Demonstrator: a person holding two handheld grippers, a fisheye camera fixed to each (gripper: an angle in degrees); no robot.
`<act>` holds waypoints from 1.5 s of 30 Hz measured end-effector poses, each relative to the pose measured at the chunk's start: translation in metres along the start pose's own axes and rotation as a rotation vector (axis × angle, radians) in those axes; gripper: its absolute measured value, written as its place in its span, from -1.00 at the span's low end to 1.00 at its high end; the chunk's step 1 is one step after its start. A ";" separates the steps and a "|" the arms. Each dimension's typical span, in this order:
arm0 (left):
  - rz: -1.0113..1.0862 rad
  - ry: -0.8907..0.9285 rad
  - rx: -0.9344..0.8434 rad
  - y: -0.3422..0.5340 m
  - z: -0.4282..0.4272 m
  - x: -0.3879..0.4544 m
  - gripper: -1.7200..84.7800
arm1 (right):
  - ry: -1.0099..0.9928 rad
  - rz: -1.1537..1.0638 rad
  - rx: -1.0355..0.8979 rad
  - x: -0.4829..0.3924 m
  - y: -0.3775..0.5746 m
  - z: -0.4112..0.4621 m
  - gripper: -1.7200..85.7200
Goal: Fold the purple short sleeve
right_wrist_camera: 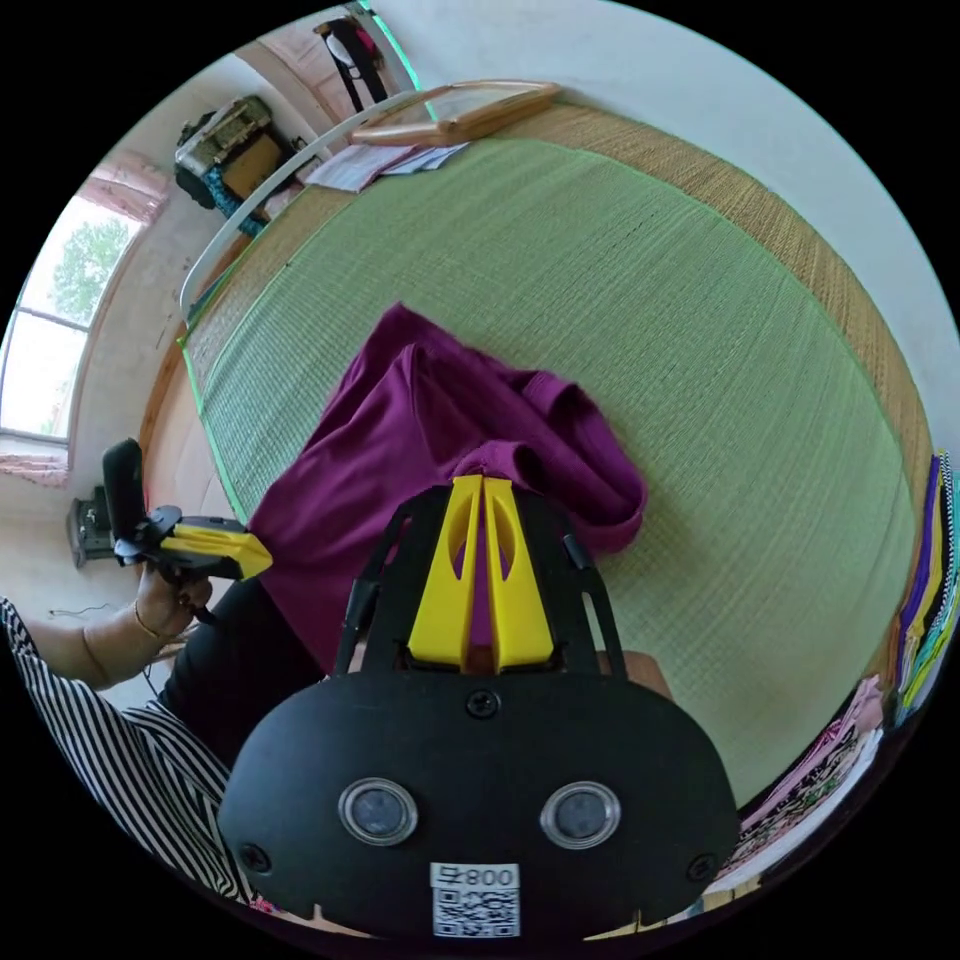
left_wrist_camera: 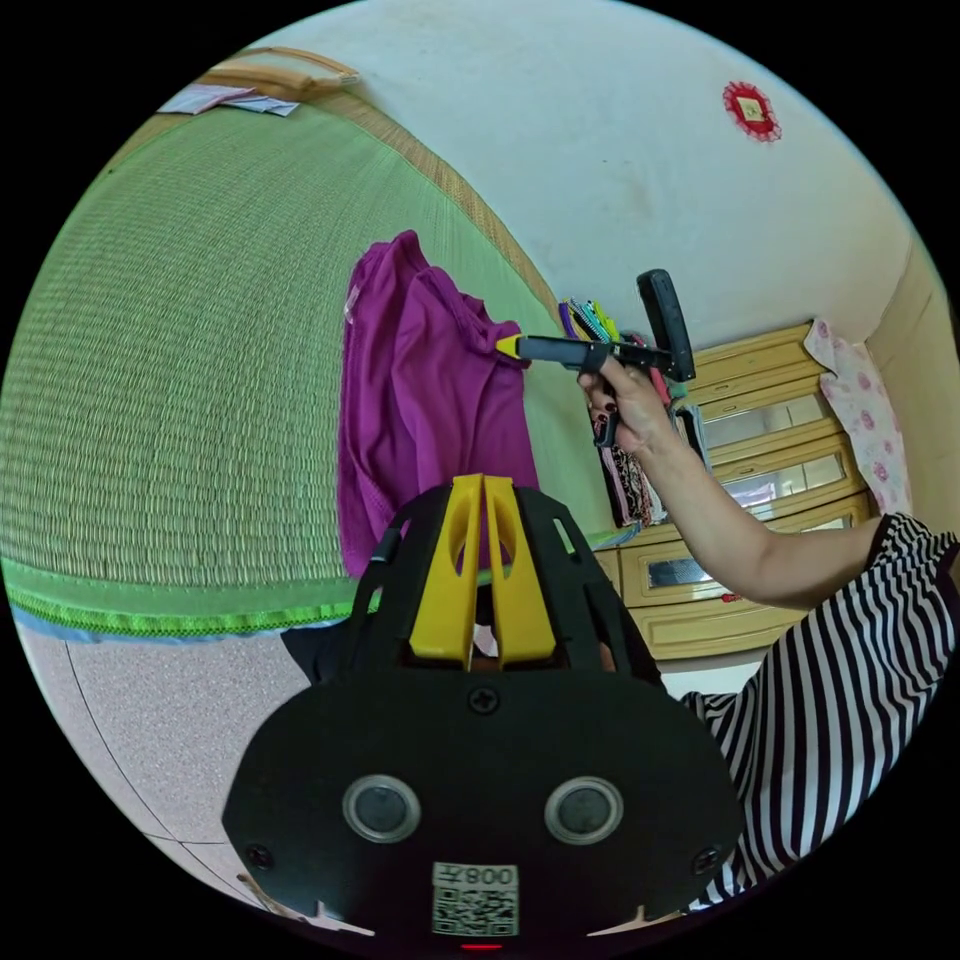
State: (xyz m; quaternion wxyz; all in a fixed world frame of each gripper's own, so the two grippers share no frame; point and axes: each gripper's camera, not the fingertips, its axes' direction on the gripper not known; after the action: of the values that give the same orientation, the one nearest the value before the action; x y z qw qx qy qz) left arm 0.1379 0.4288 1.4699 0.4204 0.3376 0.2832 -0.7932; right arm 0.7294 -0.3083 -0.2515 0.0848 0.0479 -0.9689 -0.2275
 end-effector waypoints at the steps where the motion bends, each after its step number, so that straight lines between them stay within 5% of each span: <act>1: 0.002 -0.001 0.001 -0.001 0.001 0.000 -0.96 | 0.007 0.006 0.008 0.003 -0.003 -0.002 -0.97; 9: -0.005 -0.023 -0.008 -0.003 0.003 0.000 -0.96 | -0.141 0.188 0.170 0.065 -0.011 -0.031 -0.96; 14: -0.028 -0.017 -0.001 -0.003 0.000 -0.005 -0.96 | -0.259 0.101 0.208 0.051 0.002 -0.041 -0.96; 20: -0.027 -0.016 -0.007 -0.004 -0.001 -0.006 -0.96 | -0.209 0.038 0.084 0.036 0.004 -0.008 -0.97; 35: -0.052 -0.006 -0.008 -0.001 -0.006 -0.015 -0.96 | -0.241 -0.017 0.202 0.020 0.007 -0.032 -0.96; 45: -0.062 -0.029 -0.043 0.003 -0.006 -0.022 -0.96 | -0.234 0.008 0.079 0.014 -0.031 0.011 -0.96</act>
State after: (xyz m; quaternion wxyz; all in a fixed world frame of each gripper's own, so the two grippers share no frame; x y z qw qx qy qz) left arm 0.1517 0.4417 1.4826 0.4067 0.3080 0.3043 -0.8045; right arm 0.7153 -0.3326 -0.2732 -0.0298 0.0207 -0.9806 -0.1929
